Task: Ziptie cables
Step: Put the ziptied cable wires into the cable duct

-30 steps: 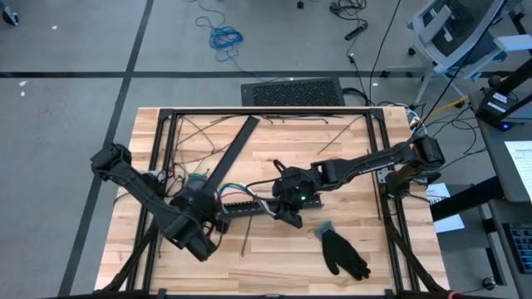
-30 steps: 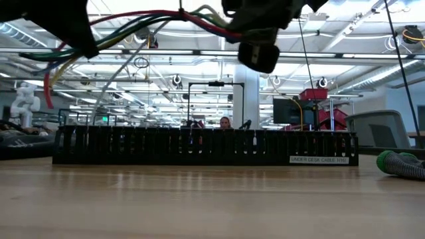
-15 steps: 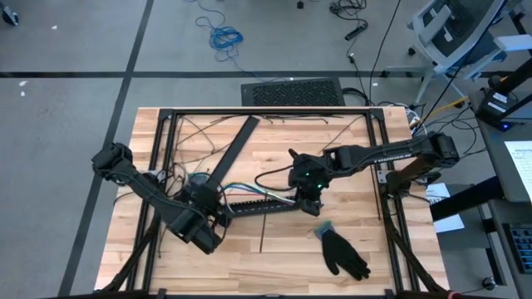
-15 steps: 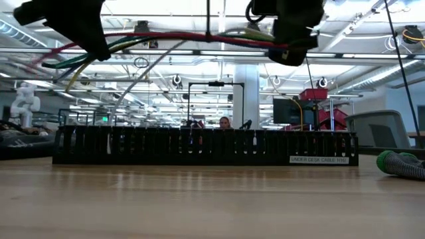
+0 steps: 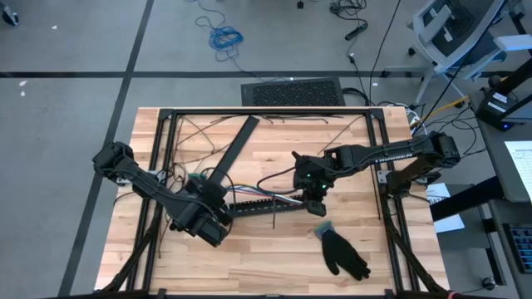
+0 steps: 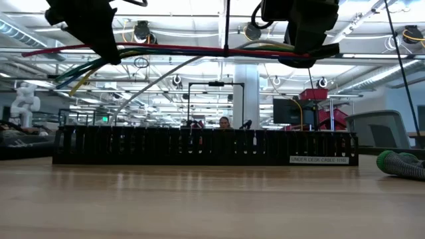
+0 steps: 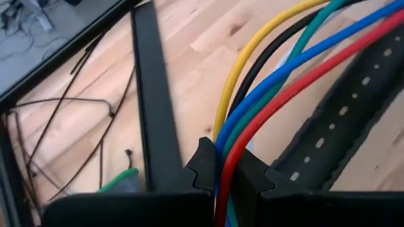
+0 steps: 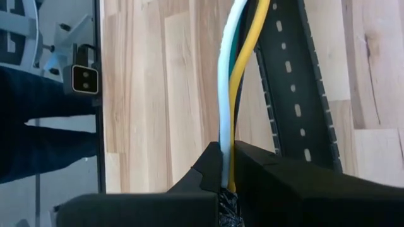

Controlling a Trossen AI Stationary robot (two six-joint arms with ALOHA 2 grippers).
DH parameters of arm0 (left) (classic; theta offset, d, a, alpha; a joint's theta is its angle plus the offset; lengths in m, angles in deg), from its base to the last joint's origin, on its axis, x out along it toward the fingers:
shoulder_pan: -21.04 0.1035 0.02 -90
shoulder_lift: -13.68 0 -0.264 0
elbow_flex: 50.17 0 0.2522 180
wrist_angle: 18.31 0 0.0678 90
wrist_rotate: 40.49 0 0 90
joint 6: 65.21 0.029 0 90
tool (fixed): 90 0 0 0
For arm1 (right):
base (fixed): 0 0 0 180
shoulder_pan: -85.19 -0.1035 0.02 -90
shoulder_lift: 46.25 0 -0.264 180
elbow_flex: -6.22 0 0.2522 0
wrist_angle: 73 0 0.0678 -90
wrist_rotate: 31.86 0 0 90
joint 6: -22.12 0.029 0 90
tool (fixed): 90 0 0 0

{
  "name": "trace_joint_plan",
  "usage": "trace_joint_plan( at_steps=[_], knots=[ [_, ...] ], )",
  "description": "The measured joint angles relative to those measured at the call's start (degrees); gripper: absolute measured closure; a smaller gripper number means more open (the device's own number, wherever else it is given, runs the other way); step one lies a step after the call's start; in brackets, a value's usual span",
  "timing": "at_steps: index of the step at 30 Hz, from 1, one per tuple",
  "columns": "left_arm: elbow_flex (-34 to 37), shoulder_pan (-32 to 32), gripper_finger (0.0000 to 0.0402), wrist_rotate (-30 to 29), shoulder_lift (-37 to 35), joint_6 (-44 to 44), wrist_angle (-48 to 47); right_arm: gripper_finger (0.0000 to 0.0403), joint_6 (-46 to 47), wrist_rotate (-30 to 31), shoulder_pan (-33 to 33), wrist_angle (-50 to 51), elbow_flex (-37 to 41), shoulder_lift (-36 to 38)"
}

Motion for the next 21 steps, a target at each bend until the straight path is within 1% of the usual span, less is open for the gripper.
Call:
trace_joint_plan(
  at_steps=[2, 9, 12, 17, 21],
  knots=[
    [1.4, 0.0, 0.0373, 0.1, 0.0, 1.0, 2.4, 0.0399, -0.2, -0.1, 0.0, 0.6, 0.0, 0.0],
    [9.5, 0.5, 0.0372, 0.9, 0.0, 0.9, 15.1, 0.0399, -0.8, 0.0, 0.0, 2.2, 0.0, 0.0],
    [12.0, 1.2, 0.0372, 1.7, 0.0, 0.9, 19.5, 0.0399, -1.4, 0.2, 0.0, 3.2, 0.0, 0.0],
    [12.8, 1.3, 0.0371, 2.3, -0.1, 1.3, 21.2, 0.0399, -1.9, 0.5, 0.0, 5.7, 0.0, 0.0],
    [12.8, 1.7, 0.0371, 0.5, -0.1, 1.3, 21.2, 0.0399, -2.3, 0.2, 0.0, 7.3, 0.0, 0.0]
  ],
)
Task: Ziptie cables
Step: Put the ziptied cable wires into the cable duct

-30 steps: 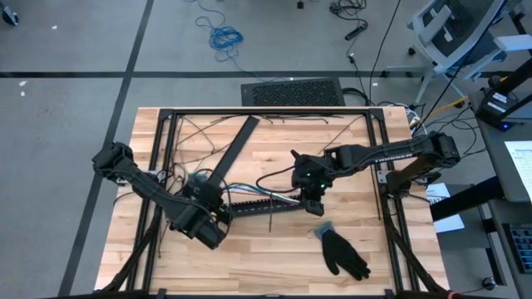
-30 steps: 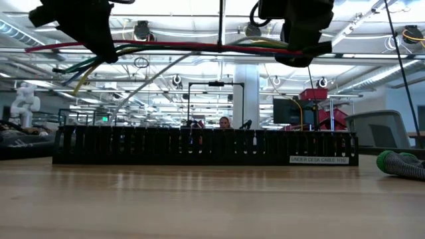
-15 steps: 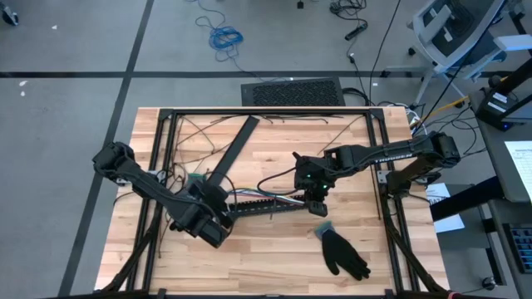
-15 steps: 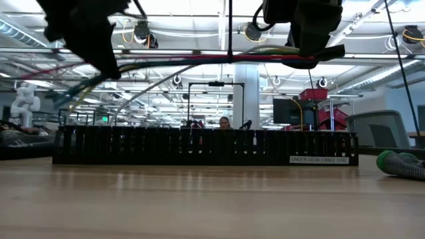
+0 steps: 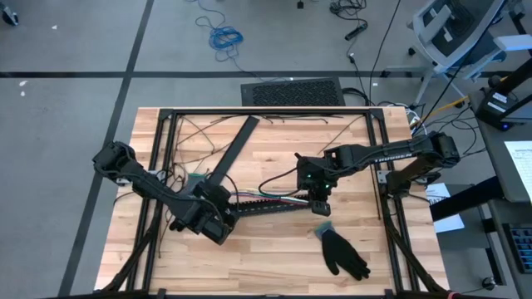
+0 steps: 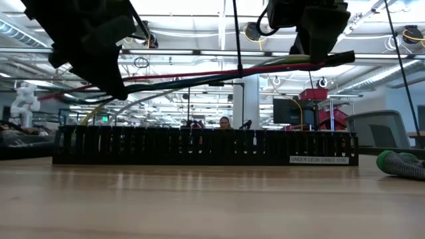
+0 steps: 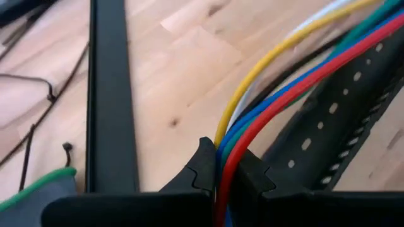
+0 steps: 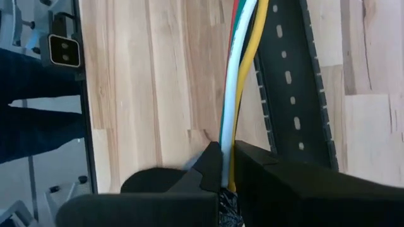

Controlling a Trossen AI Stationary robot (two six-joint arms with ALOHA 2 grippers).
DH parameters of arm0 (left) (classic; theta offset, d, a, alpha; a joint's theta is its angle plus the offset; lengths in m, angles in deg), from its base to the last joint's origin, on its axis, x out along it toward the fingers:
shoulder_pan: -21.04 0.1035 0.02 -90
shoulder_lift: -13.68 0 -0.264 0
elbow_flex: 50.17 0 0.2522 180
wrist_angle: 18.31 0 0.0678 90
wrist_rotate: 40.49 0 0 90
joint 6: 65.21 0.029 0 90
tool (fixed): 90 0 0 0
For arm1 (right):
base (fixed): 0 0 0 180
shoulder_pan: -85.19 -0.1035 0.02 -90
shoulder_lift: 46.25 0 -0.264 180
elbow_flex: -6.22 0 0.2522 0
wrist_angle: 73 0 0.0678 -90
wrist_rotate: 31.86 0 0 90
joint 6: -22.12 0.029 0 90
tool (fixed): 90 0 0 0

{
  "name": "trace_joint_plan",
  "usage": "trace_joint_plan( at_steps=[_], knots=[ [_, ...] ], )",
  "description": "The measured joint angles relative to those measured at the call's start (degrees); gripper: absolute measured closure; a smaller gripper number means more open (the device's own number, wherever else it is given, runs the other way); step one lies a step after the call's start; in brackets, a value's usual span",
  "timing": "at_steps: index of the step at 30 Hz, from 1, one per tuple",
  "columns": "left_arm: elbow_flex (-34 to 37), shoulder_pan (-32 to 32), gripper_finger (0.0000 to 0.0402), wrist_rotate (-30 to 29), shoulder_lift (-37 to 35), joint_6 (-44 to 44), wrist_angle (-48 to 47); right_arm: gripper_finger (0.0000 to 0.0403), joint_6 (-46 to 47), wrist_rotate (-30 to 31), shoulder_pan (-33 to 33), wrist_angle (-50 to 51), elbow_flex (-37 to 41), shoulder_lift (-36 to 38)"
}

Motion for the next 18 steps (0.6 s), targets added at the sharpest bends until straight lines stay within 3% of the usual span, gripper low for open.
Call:
trace_joint_plan(
  at_steps=[5, 12, 18],
  knots=[
    [0.0, 1.8, 0.0371, -0.8, 0.0, 1.1, 2.2, 0.0399, -1.1, -0.1, 0.0, 2.7, 0.0, 0.0],
    [0.2, 5.4, 0.0371, 0.2, 0.0, 15.3, 12.6, 0.0399, -2.8, -3.2, -0.1, 8.5, 0.0, 0.0],
    [0.2, 8.3, 0.0371, 0.6, 0.0, 19.1, 14.8, 0.0399, -3.5, -3.4, -0.1, 9.7, 0.0, 0.0]
  ],
)
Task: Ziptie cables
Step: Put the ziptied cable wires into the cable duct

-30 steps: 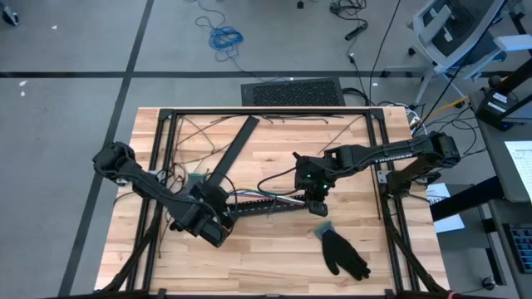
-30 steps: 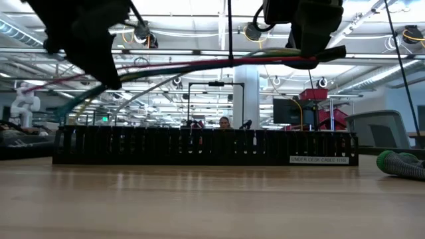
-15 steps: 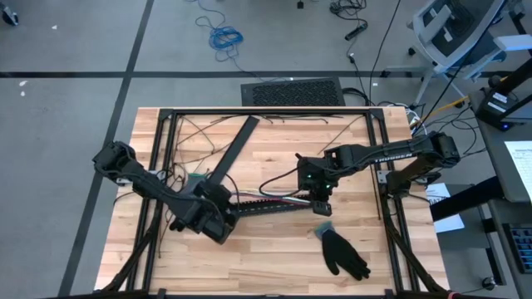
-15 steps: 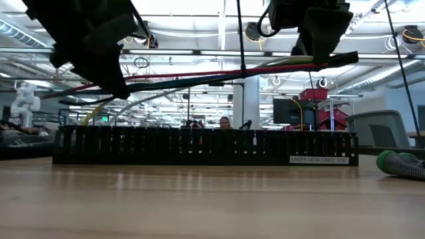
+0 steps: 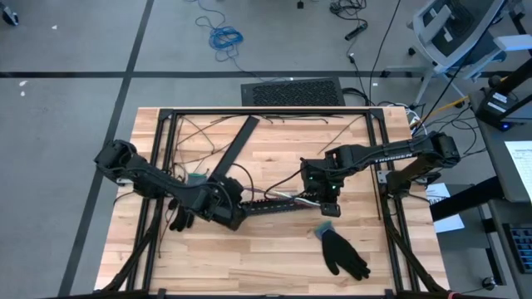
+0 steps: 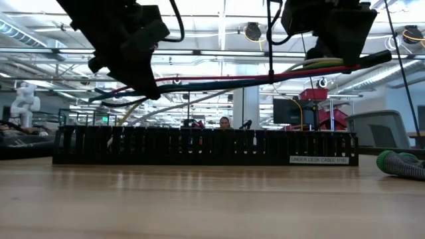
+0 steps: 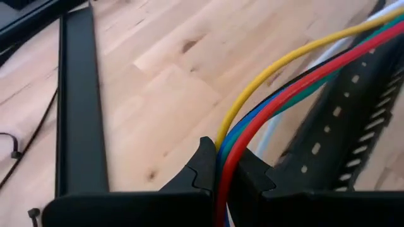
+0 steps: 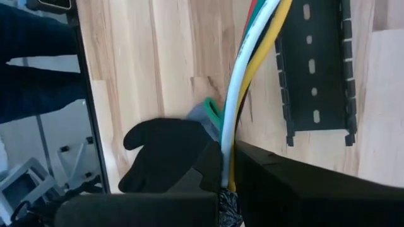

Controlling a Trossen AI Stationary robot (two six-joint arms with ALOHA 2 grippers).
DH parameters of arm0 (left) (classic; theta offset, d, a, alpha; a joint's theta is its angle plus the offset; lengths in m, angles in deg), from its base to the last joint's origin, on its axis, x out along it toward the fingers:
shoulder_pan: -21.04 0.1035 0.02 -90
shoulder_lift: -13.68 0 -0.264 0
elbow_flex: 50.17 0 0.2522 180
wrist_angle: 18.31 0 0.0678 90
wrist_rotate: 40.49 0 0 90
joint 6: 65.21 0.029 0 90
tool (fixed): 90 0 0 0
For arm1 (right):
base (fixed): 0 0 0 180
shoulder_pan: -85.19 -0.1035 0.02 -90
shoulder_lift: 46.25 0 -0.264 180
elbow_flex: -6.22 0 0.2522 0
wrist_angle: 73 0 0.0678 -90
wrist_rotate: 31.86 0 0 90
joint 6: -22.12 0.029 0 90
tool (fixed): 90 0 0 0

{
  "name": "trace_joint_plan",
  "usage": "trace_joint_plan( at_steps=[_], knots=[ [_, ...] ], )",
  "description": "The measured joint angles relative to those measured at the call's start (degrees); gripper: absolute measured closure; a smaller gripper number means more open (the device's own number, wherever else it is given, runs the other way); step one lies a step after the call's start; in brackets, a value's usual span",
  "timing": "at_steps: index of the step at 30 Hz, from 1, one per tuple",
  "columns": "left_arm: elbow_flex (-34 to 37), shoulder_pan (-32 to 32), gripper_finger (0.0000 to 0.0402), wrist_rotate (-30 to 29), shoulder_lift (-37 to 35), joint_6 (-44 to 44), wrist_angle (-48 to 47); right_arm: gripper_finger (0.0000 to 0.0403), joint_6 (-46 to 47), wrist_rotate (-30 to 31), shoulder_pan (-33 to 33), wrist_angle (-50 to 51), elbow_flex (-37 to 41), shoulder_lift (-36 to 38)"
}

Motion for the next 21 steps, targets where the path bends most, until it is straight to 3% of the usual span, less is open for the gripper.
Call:
trace_joint_plan(
  at_steps=[14, 21],
  knots=[
    [-0.1, 0.1, 0.0371, 8.9, 7.0, 4.7, 9.7, 0.0399, -8.0, -1.2, 0.0, 5.9, 0.1, 0.0],
    [-0.1, 0.1, 0.0371, 9.4, 7.4, 4.4, 8.7, 0.0399, -9.7, 4.4, 1.6, 6.4, 0.1, 0.0]
  ],
)
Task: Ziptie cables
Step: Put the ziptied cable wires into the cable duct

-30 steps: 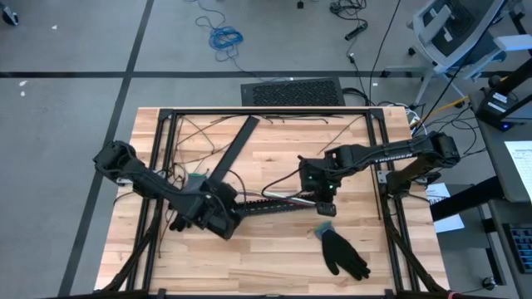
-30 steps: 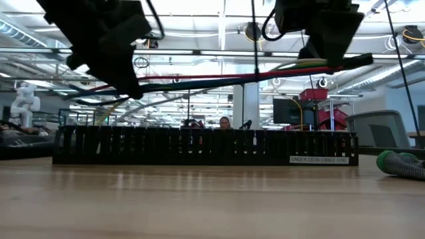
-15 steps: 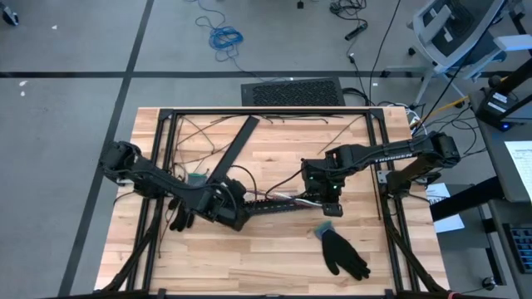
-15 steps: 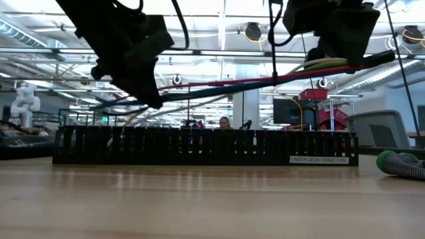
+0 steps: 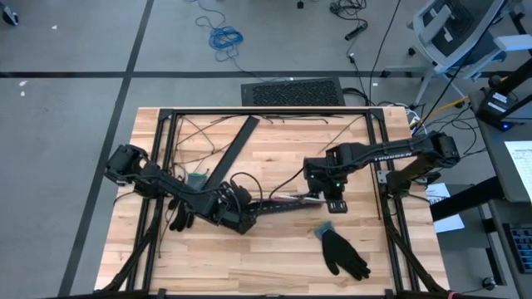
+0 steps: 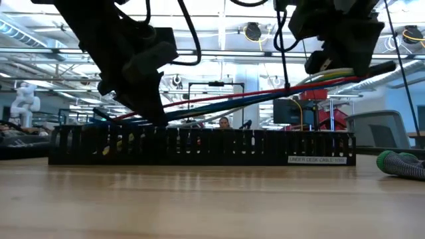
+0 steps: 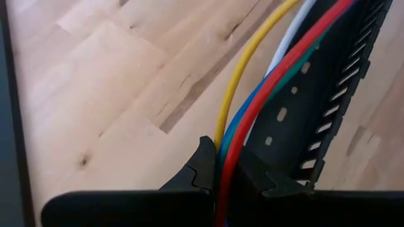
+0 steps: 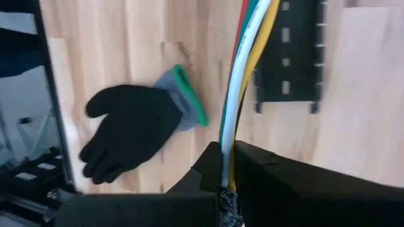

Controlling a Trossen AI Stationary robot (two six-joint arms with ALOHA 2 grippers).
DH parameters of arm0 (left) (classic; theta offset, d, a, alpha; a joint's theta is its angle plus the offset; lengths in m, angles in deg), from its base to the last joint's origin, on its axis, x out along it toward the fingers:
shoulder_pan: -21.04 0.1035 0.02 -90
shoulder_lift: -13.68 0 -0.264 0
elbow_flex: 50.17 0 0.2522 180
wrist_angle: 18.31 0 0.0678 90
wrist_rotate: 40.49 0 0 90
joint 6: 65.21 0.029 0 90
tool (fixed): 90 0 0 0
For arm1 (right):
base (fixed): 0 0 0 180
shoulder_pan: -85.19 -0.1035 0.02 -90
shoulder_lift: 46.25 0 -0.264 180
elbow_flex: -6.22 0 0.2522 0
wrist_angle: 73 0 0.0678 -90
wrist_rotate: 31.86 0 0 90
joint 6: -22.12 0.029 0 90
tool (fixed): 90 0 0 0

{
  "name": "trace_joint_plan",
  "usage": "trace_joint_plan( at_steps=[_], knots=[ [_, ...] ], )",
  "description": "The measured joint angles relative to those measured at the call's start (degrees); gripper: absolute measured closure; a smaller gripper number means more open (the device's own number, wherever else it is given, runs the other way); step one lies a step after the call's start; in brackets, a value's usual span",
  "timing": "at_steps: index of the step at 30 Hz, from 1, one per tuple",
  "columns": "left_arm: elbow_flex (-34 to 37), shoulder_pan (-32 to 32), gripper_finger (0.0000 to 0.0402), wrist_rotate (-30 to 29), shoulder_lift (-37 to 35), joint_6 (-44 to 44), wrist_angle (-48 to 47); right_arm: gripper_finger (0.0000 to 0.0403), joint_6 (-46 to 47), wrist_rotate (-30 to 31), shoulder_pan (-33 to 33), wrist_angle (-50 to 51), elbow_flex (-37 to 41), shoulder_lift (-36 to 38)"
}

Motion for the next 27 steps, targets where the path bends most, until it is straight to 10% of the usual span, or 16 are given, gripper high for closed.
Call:
trace_joint_plan(
  at_steps=[27],
  knots=[
    [0.0, -2.2, 0.0371, 5.3, 0.0, -0.1, -0.9, 0.0399, -5.7, 3.3, 3.8, -9.0, 9.1, 0.0]
  ],
)
